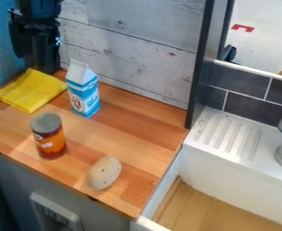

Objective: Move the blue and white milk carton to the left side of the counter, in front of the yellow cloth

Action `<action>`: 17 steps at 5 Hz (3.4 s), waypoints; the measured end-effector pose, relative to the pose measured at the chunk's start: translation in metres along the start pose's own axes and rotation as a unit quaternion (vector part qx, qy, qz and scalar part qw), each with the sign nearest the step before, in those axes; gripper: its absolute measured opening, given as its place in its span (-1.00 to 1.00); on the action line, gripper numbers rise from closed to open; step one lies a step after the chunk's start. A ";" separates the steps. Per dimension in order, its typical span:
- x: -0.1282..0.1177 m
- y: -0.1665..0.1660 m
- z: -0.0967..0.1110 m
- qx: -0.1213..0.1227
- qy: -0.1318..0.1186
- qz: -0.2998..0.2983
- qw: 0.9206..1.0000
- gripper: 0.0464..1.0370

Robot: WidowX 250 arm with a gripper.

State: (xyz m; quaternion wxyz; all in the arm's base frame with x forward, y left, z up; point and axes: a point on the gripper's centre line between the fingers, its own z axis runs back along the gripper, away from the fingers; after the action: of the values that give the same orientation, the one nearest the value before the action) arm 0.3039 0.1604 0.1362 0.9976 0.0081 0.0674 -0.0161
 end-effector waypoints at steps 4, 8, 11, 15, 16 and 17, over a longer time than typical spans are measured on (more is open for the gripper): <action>0.025 -0.026 -0.023 -0.026 -0.022 -0.013 0.999 0.93; 0.057 -0.024 -0.013 0.023 -0.018 0.029 0.999 0.93; 0.064 -0.023 -0.037 0.009 0.017 0.034 0.999 0.93; 0.058 -0.027 -0.028 0.006 -0.010 0.048 0.999 0.64; 0.022 -0.010 0.010 -0.007 -0.084 0.066 0.994 0.64; -0.028 0.028 0.022 -0.010 -0.087 0.108 0.990 0.64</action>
State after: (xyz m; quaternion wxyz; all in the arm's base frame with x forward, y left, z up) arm 0.2797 0.1893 0.1621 0.9956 0.0038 -0.0207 0.0913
